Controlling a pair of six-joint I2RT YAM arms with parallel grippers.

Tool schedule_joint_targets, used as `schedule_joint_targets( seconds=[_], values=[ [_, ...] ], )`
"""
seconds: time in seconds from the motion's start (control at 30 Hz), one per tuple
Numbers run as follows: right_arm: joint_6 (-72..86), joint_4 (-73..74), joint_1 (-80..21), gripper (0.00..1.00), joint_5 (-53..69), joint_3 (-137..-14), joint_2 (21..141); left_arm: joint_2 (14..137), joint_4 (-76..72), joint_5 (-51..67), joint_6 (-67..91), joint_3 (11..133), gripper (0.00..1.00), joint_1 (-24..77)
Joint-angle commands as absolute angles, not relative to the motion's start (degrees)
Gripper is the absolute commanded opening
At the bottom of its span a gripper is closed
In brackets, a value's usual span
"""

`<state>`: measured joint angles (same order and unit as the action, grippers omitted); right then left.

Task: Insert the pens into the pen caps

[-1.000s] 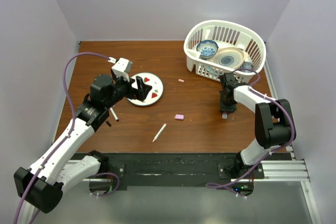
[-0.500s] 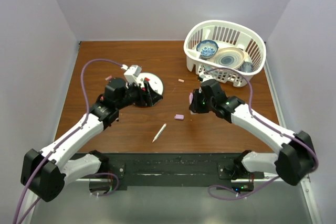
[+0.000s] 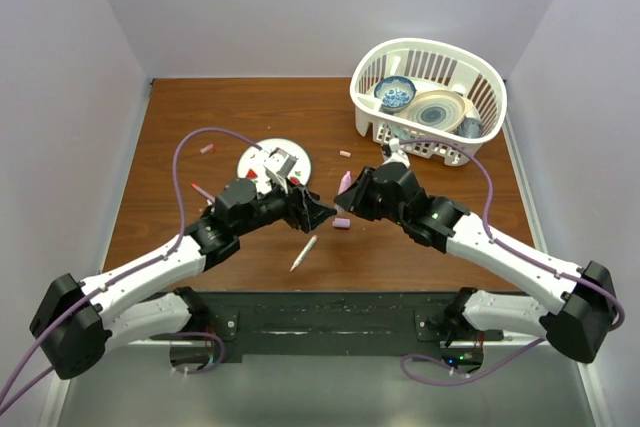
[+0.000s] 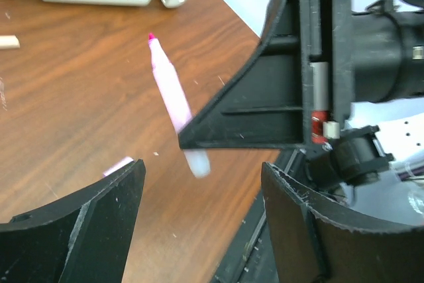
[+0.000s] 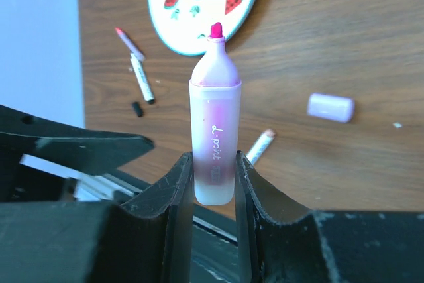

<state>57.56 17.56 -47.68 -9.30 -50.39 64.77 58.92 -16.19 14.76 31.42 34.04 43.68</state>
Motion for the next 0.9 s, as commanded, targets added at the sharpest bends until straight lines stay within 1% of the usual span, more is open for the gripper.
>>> schedule_joint_targets(
  seconds=[0.0,0.13,0.3,0.4,0.53,0.6,0.63,0.7,0.77,0.8,0.83,0.87],
  values=[
    [64.86,14.5,-50.18,0.0,-14.67,-53.79,62.84,59.33,-25.04,8.27,27.07,32.26,0.75,45.09],
    [65.83,14.76,-51.94,0.0,-16.7,-54.14,62.75,60.11,-29.0,8.0,25.93,30.76,0.72,45.53],
    [66.18,14.41,-52.73,0.0,-17.05,-54.23,62.75,60.73,-28.83,6.24,25.14,30.5,0.69,46.67],
    [66.36,13.89,-53.08,0.0,-16.79,-53.97,62.67,60.82,-29.35,5.45,25.22,30.23,0.66,47.02],
    [67.32,12.75,-53.44,0.0,-16.0,-53.18,62.4,61.52,-30.93,5.1,25.58,30.23,0.54,47.55],
    [67.76,11.7,-53.7,0.0,-15.65,-52.47,62.05,62.05,-31.29,5.71,26.19,30.5,0.51,47.9],
    [67.85,11.43,-53.79,0.0,-15.21,-52.21,61.79,62.49,-31.81,6.06,26.37,30.59,0.47,47.99],
    [67.68,10.73,-53.88,0.0,-14.51,-51.94,61.7,62.67,-32.34,7.2,27.33,30.59,0.43,48.08],
    [66.8,10.37,-53.96,0.0,-13.28,-51.59,61.44,62.58,-33.22,8.69,28.21,30.67,0.27,48.08],
    [66.36,9.94,-53.96,0.02,-12.75,-51.42,61.26,62.4,-33.31,9.14,28.56,30.67,0.18,48.08],
    [65.84,9.58,-53.96,0.11,-12.4,-51.15,60.91,61.71,-33.4,9.66,29.0,30.85,0.02,48.08],
    [64.18,9.23,-53.96,0.18,-11.96,-50.63,60.04,61.26,-33.4,10.63,29.87,30.76,0.0,48.08]
  ],
)
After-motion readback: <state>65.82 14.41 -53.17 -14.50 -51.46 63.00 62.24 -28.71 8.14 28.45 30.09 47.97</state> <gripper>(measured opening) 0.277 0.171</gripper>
